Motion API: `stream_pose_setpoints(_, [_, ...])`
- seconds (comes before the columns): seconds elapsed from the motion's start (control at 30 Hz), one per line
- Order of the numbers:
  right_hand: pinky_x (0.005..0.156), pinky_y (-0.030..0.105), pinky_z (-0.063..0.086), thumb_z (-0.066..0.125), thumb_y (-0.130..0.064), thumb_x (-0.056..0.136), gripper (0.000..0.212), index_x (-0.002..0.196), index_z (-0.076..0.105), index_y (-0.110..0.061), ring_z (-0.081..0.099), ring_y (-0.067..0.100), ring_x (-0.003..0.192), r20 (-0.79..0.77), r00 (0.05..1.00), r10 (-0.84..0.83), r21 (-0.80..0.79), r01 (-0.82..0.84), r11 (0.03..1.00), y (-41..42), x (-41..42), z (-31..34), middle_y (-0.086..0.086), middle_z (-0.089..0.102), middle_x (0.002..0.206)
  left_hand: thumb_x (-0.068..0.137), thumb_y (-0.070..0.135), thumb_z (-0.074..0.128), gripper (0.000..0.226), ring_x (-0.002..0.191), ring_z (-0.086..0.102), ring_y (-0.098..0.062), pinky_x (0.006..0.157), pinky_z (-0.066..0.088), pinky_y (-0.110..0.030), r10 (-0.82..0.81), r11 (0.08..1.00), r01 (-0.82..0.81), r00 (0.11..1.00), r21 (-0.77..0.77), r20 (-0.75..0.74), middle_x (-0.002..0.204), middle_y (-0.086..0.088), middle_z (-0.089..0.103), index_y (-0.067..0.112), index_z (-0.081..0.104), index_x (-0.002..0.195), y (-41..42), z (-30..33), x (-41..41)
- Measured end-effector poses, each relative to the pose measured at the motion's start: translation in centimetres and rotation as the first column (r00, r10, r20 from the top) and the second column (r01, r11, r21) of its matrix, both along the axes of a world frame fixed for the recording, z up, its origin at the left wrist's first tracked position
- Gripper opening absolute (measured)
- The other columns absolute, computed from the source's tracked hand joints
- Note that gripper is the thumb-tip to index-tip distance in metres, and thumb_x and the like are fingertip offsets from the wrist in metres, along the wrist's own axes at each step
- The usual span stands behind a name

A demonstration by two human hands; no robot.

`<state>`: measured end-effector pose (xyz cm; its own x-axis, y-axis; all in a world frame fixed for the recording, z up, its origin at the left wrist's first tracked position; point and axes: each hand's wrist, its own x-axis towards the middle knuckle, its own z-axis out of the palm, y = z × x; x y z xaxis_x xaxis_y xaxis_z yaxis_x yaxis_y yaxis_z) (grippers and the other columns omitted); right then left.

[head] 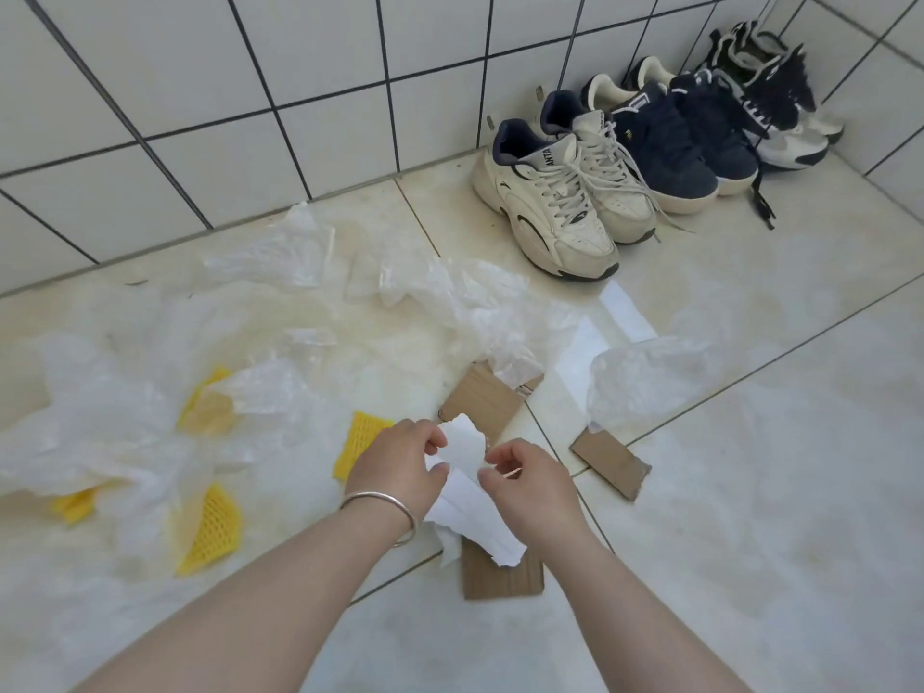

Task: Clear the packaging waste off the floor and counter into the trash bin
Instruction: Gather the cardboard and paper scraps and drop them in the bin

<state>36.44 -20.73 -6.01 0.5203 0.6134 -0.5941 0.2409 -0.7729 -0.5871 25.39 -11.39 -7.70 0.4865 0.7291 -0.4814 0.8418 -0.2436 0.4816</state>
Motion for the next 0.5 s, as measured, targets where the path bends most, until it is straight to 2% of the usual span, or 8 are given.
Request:
stream_pose_setpoints(0.1, [0.093, 0.025, 0.036, 0.062, -0.037, 0.079, 0.057, 0.131, 0.041, -0.026, 0.037, 0.014, 0.125, 0.107, 0.988, 0.113, -0.115, -0.101, 0.988, -0.7, -0.8, -1.5, -0.007, 0.043, 0.129, 0.078, 0.038, 0.067, 0.049, 0.118, 0.044, -0.019, 0.095, 0.04, -0.027, 0.057, 0.998, -0.054, 0.996, 0.043, -0.066, 0.122, 0.001, 0.047, 0.023, 0.05, 0.121, 0.6, -1.4, -1.3])
stream_pose_setpoints(0.2, [0.098, 0.028, 0.034, 0.063, -0.041, 0.077, 0.073, 0.14, 0.028, -0.027, 0.031, 0.018, 0.131, 0.264, 0.943, 0.204, -0.231, -0.143, 0.962, -1.2, -1.8, -2.6, -0.005, 0.035, 0.137, 0.077, 0.039, 0.068, 0.058, 0.12, 0.047, -0.019, 0.097, 0.042, -0.03, 0.066, 0.997, -0.07, 0.994, -0.041, -0.092, 0.13, -0.001, 0.043, 0.022, 0.044, 0.128, 0.8, -2.6, -2.0])
stream_pose_setpoints(0.27, [0.097, 0.029, 0.036, 0.064, -0.038, 0.077, 0.075, 0.141, 0.026, -0.027, 0.034, 0.019, 0.129, 0.282, 0.943, 0.178, -0.241, -0.11, 0.964, -1.2, -2.3, -3.5, -0.003, 0.036, 0.136, 0.08, 0.037, 0.066, 0.06, 0.119, 0.051, -0.02, 0.093, 0.044, -0.031, 0.067, 0.994, -0.076, 0.991, -0.073, -0.119, 0.132, -0.001, 0.045, 0.022, 0.04, 0.131, 0.9, -3.1, -2.5])
stream_pose_setpoints(0.4, [0.09, 0.028, 0.044, 0.065, -0.019, 0.079, 0.064, 0.136, 0.036, -0.026, 0.048, 0.015, 0.118, 0.083, 0.99, -0.117, -0.071, 0.123, 0.99, -0.7, -3.3, -4.5, -0.001, 0.044, 0.13, 0.082, 0.03, 0.065, 0.062, 0.114, 0.057, -0.021, 0.091, 0.043, -0.028, 0.179, 0.964, -0.189, 0.982, -0.19, -0.066, 0.119, 0.001, 0.062, 0.017, 0.037, 0.136, 1.4, -3.5, -2.8])
stream_pose_setpoints(0.5, [0.09, 0.029, 0.044, 0.062, -0.018, 0.08, 0.06, 0.136, 0.038, -0.022, 0.048, 0.018, 0.118, 0.1, 0.988, -0.118, -0.104, 0.129, 0.986, -0.3, -3.5, -4.8, 0.001, 0.045, 0.129, 0.082, 0.03, 0.067, 0.06, 0.112, 0.058, -0.021, 0.091, 0.042, -0.027, 0.301, 0.906, -0.306, 0.952, -0.294, -0.064, 0.114, 0.0, 0.067, 0.014, 0.04, 0.133, 1.6, -3.7, -2.5])
